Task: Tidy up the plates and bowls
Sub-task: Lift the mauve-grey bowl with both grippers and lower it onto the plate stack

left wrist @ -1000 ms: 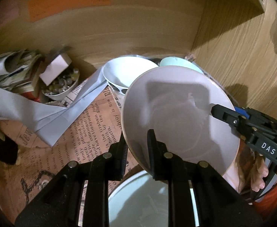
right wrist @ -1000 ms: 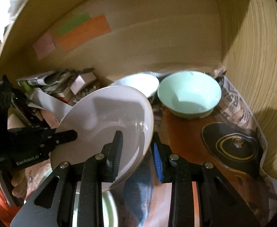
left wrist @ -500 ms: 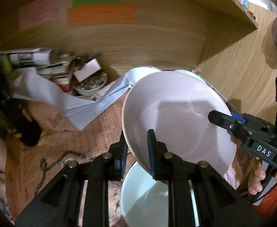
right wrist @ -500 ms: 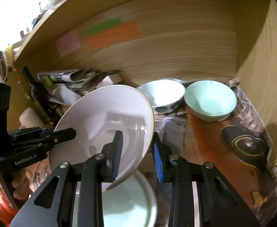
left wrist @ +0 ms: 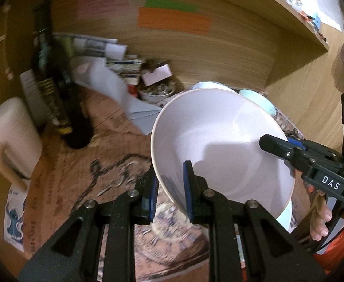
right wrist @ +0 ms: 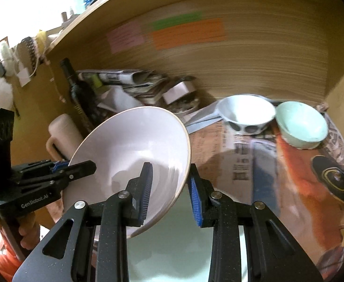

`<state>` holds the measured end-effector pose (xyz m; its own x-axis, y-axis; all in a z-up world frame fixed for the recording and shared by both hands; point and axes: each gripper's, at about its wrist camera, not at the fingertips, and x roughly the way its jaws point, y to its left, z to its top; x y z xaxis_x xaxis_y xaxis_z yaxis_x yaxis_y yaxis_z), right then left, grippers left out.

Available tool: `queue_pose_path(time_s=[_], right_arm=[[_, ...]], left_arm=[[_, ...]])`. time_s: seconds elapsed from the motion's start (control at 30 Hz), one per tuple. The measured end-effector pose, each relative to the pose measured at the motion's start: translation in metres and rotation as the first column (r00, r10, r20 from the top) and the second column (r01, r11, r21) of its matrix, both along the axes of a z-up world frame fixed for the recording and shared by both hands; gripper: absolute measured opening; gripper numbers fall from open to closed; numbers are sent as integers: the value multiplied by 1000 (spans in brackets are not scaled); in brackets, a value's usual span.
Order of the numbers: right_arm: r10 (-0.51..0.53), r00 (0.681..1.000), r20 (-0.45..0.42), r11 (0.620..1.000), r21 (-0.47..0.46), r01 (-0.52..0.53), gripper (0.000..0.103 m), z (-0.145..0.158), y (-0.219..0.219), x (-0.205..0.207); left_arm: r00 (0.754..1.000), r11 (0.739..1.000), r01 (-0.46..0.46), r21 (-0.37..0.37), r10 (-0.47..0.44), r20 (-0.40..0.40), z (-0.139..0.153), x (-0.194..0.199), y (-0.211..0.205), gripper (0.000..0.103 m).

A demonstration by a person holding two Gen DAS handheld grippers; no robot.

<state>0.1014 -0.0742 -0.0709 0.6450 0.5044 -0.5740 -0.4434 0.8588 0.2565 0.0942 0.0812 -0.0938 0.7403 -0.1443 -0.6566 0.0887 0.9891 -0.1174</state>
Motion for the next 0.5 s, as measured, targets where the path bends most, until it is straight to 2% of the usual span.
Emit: queue_pose_path(time_s=[0.5], right_arm=[[133,989,-72,990,-39,-136,27,-28,72,-10]], left_arm=[[990,990,-134,-33,132,-40,-31,-50,62,19]])
